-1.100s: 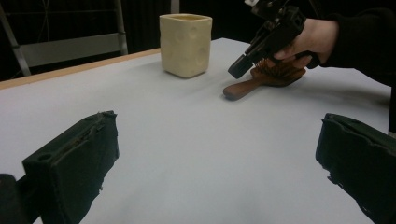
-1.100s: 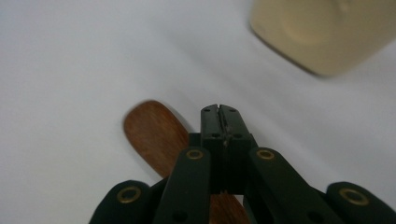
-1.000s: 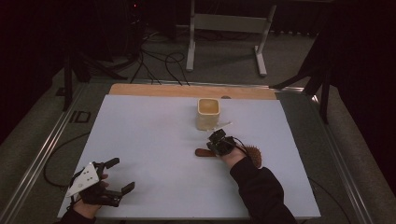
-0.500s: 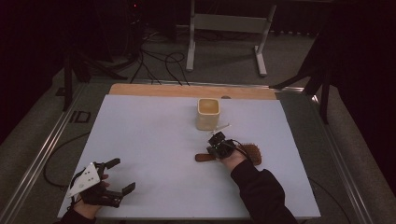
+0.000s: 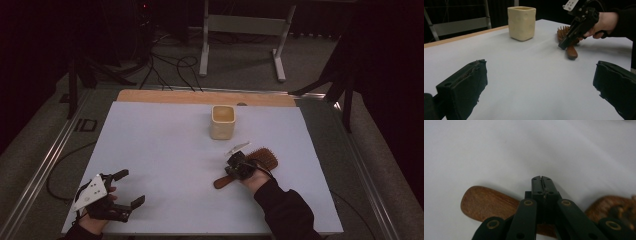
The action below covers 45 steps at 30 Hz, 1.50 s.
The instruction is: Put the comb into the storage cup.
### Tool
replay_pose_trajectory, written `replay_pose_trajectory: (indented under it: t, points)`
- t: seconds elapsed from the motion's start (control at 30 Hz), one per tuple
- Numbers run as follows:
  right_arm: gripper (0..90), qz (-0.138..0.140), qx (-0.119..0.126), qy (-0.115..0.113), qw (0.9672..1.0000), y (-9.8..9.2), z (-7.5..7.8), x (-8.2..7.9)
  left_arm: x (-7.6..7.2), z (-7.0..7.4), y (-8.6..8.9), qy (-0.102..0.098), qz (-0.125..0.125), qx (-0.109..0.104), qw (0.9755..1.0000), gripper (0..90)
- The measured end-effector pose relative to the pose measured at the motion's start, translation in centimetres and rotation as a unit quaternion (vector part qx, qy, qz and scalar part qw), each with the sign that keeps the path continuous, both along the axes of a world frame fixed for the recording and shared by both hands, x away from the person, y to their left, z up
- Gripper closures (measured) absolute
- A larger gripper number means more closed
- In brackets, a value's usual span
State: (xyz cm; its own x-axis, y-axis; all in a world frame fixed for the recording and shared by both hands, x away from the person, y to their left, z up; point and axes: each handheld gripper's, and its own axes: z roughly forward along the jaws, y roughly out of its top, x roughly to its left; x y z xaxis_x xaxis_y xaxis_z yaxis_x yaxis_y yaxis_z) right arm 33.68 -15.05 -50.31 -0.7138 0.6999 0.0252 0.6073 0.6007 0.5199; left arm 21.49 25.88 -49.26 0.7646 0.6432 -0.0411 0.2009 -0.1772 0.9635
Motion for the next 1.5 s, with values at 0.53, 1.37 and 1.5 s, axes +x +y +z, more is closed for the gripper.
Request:
replay_pose_trajectory:
  t: [0.53,1.37,1.5]
  points:
    - [89.9,0.016,-0.007,0.007,0.9998,-2.6,0.3,-3.5,0.0,0.0,-0.1,-0.001,-0.001,0.002,1.0000,0.1]
    - [89.8,-0.003,-0.017,0.022,0.9996,-7.9,0.8,-4.8,0.1,-0.1,-0.2,0.002,0.000,0.003,1.0000,0.1]
    - [89.8,-0.004,-0.020,0.024,0.9995,-8.4,0.7,-4.7,0.1,-0.1,-0.2,0.002,0.000,0.003,1.0000,0.1]
